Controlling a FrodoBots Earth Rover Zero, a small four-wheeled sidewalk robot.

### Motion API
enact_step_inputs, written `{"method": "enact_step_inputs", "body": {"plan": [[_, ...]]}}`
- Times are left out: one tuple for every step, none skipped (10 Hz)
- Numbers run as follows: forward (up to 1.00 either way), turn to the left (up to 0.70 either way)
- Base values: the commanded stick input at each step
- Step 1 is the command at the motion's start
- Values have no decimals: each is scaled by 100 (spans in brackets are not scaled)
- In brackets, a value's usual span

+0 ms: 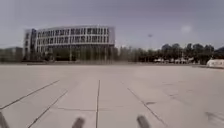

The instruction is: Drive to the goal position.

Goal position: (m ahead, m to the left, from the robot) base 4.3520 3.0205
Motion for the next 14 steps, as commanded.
{"method": "enact_step_inputs", "body": {"plan": [[70,35],[70,35],[70,35],[70,35],[70,35],[70,35],[70,35],[70,35],[70,35],[70,35],[70,35],[70,35],[70,35],[70,35]]}}
